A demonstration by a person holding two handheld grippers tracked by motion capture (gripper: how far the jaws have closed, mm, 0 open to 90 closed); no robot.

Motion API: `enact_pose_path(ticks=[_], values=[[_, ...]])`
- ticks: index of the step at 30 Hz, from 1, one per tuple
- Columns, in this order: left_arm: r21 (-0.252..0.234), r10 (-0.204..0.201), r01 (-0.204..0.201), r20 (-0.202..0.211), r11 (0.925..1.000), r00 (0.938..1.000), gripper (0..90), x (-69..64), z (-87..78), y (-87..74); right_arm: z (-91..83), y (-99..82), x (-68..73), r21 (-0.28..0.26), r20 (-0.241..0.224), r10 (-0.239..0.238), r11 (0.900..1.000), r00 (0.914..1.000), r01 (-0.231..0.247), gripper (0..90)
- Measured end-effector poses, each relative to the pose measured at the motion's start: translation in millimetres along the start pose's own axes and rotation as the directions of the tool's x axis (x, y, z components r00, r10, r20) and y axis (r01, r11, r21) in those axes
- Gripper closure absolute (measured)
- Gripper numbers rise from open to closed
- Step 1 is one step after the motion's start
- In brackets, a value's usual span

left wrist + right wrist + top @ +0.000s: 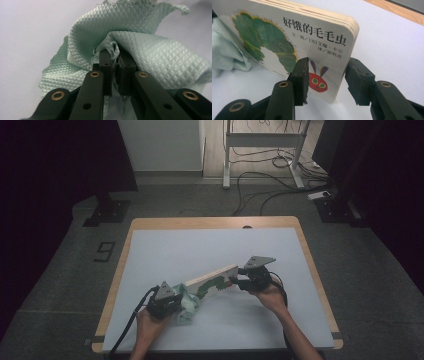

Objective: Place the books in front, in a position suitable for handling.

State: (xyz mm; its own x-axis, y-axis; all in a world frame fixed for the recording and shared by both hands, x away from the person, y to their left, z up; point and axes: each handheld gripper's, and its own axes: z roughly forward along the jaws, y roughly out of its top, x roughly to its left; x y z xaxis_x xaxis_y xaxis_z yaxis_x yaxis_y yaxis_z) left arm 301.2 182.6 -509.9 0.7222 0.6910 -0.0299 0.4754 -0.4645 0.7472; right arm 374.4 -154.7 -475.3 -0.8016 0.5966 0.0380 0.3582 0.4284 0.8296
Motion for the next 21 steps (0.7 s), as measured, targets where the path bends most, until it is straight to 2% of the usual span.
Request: enact_pose_path(ticks=[6, 11, 21], values=[[0.005, -0.012, 0.012, 0.004, 0.9999, 0.9999, 83.5, -0.6, 6.5, -7.8, -0.1, -0.2, 0.4, -0.002, 0.0, 0.0, 1.0, 1.0, 0.0, 53.5], [0.008, -0.008, 0.008, 0.003, 0.9999, 1.0, 83.6, -0.3, 5.1, -5.7, 0.0, -0.1, 0.9, -0.001, 0.005, -0.002, 1.0, 1.0, 0.002, 53.5], [-0.054, 0.033, -0.034, -0.019, 0.9979, 0.9993, 83.6, 0.4, -25.6, 25.9, -0.2, -0.1, 1.6, 0.002, 0.009, -0.005, 1.0, 0.9999, 0.005, 53.5]])
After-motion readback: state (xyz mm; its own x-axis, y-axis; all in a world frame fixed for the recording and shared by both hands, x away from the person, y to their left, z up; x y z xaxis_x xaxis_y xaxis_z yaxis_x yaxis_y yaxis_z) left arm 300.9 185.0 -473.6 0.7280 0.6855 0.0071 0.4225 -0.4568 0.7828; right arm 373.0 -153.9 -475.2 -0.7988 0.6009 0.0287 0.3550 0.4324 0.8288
